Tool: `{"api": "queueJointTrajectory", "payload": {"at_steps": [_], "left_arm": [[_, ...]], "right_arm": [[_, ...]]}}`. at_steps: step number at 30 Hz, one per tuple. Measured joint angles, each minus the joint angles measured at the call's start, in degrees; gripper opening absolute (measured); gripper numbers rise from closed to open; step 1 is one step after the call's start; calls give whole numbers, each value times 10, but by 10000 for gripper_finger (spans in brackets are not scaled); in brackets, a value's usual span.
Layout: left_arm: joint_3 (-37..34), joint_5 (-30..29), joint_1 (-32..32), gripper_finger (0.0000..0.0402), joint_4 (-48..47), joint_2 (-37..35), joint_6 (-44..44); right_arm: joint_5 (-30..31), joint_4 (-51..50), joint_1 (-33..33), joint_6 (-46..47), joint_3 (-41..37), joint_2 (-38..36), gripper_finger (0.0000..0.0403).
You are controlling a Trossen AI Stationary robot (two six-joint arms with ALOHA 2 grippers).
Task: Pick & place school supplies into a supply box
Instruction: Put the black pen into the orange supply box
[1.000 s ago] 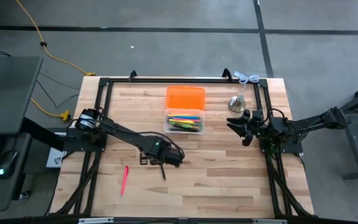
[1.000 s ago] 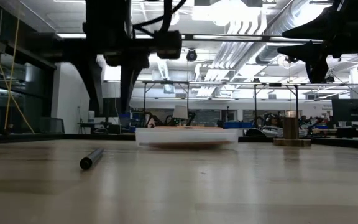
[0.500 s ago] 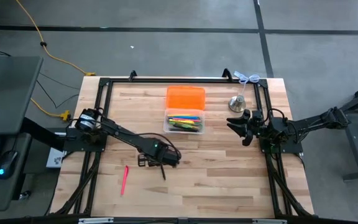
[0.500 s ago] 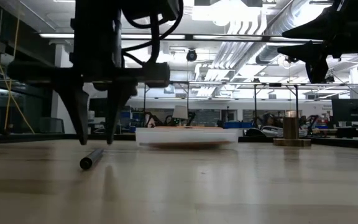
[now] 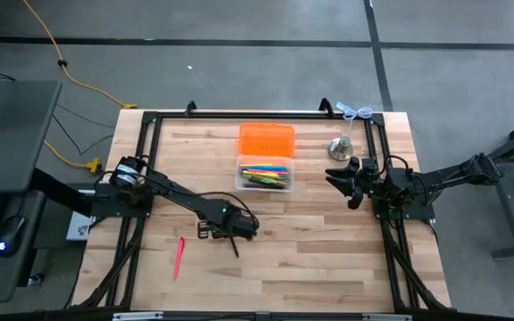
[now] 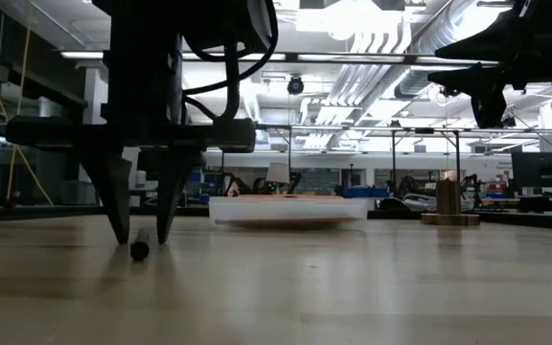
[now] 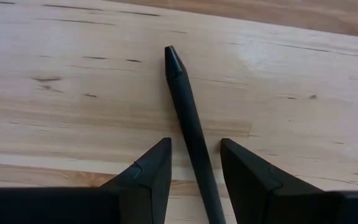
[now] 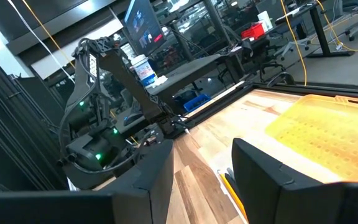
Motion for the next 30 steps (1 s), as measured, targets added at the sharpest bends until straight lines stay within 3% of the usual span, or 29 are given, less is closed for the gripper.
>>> {"api": "queueJointTrajectory", "payload": {"at_steps": [11,25,30], "left_arm": [[0,11,0,159,2,15,0],[-1,-8,0,40,-1,16,-1],[0,-20,-1,25,-3,16,-1]], "right_arm": [[0,0,0,0,0,0,140],[0,0,0,0,0,0,140],[0,0,0,0,0,0,140]]}}
